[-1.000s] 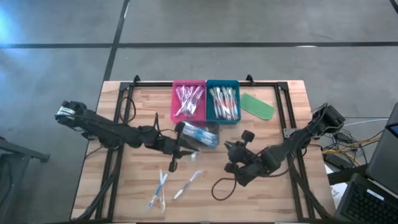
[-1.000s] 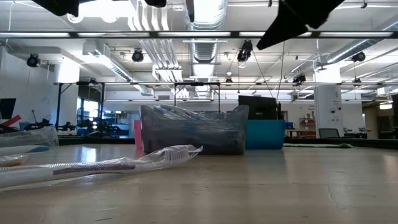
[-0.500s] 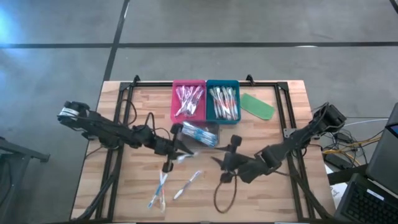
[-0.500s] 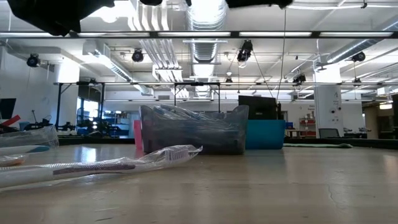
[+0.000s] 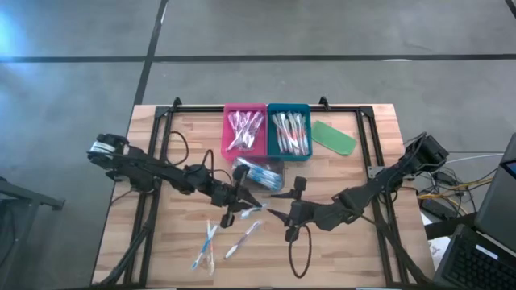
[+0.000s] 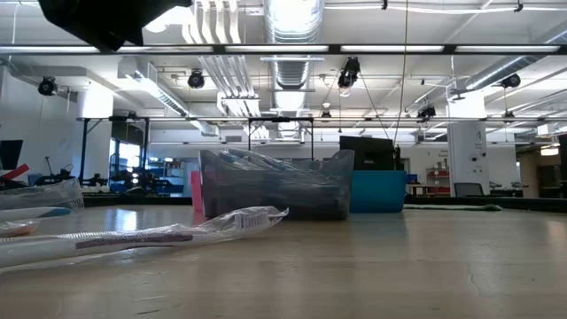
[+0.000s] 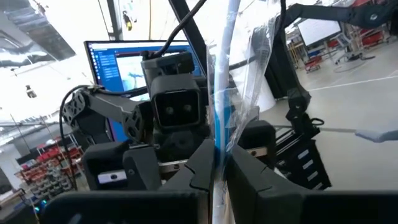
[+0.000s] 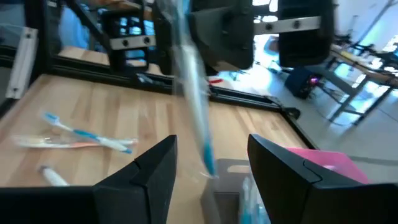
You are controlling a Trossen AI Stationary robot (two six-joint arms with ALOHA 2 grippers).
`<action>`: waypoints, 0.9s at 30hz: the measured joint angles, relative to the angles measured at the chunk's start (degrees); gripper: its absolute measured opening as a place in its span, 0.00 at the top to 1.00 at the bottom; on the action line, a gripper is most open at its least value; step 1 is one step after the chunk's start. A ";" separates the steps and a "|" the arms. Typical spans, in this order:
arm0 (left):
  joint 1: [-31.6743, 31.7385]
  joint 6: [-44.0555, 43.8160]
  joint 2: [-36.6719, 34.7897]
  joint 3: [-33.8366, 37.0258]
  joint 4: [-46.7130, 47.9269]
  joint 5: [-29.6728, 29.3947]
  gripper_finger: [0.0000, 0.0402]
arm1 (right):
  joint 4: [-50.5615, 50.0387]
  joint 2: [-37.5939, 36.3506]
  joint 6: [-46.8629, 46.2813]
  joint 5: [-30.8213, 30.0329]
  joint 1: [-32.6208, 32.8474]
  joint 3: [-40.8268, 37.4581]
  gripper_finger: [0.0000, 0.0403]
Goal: Pick & Place Toothbrushes
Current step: Put the blue toothbrush into the transparent gray bin
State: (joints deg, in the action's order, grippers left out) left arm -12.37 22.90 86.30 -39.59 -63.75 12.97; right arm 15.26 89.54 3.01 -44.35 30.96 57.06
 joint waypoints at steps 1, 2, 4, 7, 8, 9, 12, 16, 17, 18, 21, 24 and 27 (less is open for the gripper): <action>0.01 0.60 0.61 -0.57 -0.05 0.00 0.93 | 0.05 0.00 0.00 0.96 -0.04 0.00 0.53; 0.02 1.12 1.10 -1.11 -0.13 -0.02 0.93 | 0.05 0.00 0.00 1.66 -0.04 0.03 0.54; 0.05 1.58 2.00 -2.13 -0.13 -0.02 0.93 | 0.05 0.00 0.01 2.02 -0.02 0.09 0.55; 0.03 2.54 2.99 -3.80 -0.12 0.08 0.93 | 0.08 0.00 0.37 2.05 -0.09 0.15 0.58; 0.04 3.13 3.26 -4.42 -0.12 0.09 0.93 | 0.08 0.00 0.48 2.10 -0.15 0.15 0.59; 0.09 3.57 3.58 -5.00 -0.17 0.12 0.93 | 0.08 0.00 0.48 2.18 -0.32 0.15 0.60; 0.16 3.68 4.29 -6.18 0.35 0.15 0.93 | 0.13 0.00 0.48 2.15 -0.73 0.15 0.64; 0.16 3.79 4.42 -6.21 1.01 0.17 0.93 | 0.16 0.00 0.70 2.13 -0.87 0.15 0.71; 0.17 3.80 4.42 -6.21 0.94 0.17 0.93 | 0.16 0.00 0.70 2.13 -0.85 0.15 0.73; 0.16 3.78 4.42 -6.21 0.96 0.20 0.93 | 0.16 0.00 0.70 2.15 -0.85 0.15 0.76; 0.19 3.78 4.42 -6.22 1.22 0.24 0.93 | 0.14 0.00 0.82 2.15 -0.87 0.15 0.84; 0.23 3.35 4.42 -6.21 1.20 0.20 0.93 | -0.03 0.00 2.45 2.24 -0.87 0.15 0.91; 0.25 2.55 4.41 -6.21 1.22 0.12 0.93 | -0.12 0.04 2.82 2.44 -0.83 0.15 0.95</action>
State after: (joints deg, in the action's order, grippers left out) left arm -12.12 25.45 90.71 -45.81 -62.53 13.09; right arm 15.14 89.58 5.82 -41.91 30.13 57.21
